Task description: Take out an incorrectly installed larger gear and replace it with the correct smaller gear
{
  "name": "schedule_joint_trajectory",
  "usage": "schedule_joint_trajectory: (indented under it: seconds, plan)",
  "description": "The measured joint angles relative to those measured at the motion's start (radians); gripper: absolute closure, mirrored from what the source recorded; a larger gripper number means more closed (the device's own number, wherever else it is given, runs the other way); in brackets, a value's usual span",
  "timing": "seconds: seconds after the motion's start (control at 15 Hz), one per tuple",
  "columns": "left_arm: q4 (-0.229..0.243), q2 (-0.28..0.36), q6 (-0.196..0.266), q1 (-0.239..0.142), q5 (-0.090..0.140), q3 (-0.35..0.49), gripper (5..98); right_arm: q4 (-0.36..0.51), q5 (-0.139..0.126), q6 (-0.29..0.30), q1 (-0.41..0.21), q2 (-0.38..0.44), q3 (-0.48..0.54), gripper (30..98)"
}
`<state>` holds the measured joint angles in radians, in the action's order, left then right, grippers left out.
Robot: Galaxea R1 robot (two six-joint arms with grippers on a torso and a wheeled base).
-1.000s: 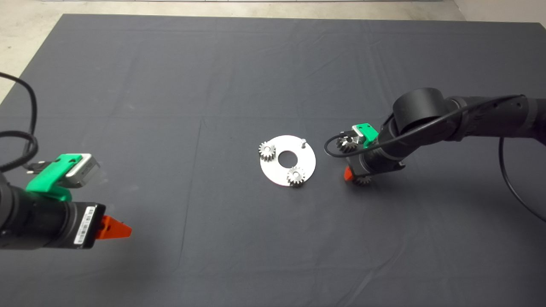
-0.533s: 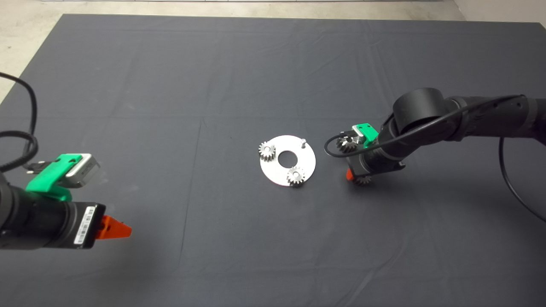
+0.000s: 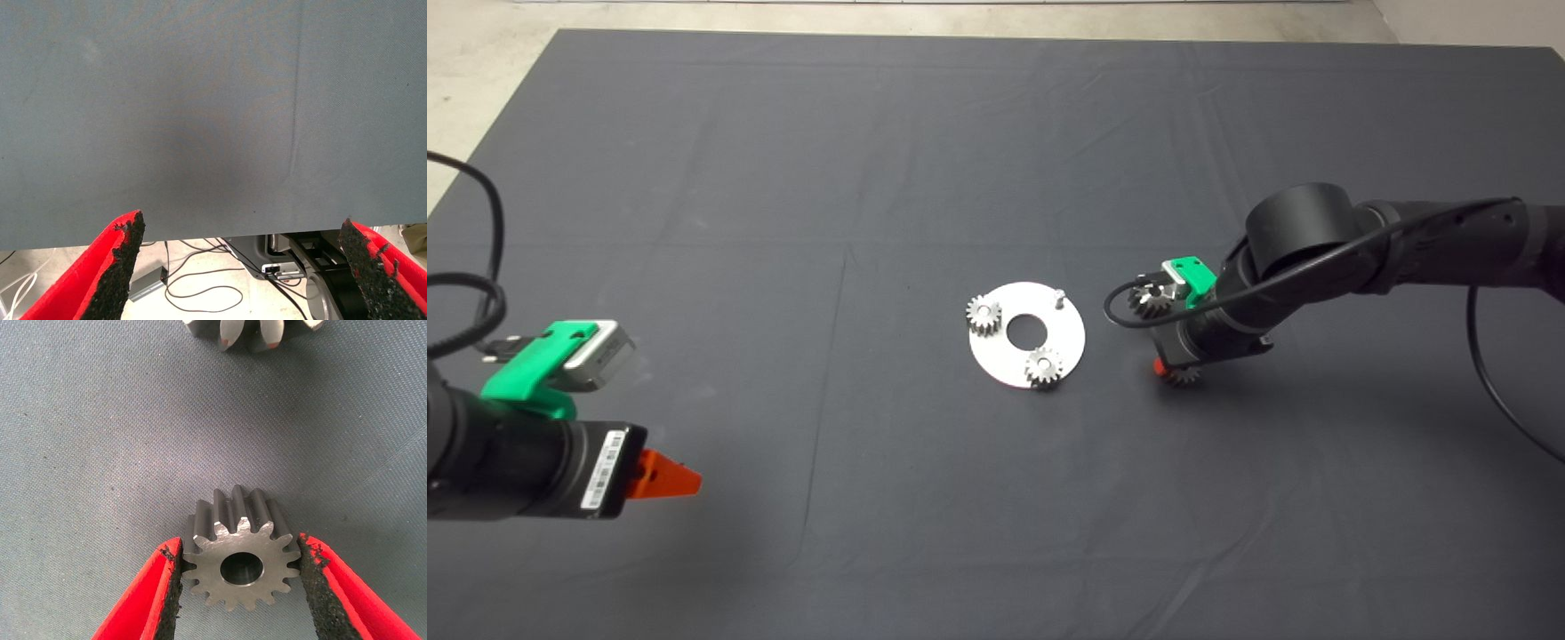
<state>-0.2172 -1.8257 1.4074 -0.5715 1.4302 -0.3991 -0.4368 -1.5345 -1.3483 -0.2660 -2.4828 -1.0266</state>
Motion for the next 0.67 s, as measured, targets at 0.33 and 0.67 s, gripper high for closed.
schedule_joint_trajectory:
  seconds: [0.33, 0.67]
  plan:
    - [0.000, 0.000, 0.000, 0.000, 0.000, 0.000, 29.2, 0.000, 0.001, 0.000, 0.000, 0.000, -0.003, 84.6]
    - [0.000, 0.000, 0.000, 0.000, 0.000, 0.000, 29.2, 0.000, 0.001, 0.000, 0.000, 0.000, -0.008, 85.4]
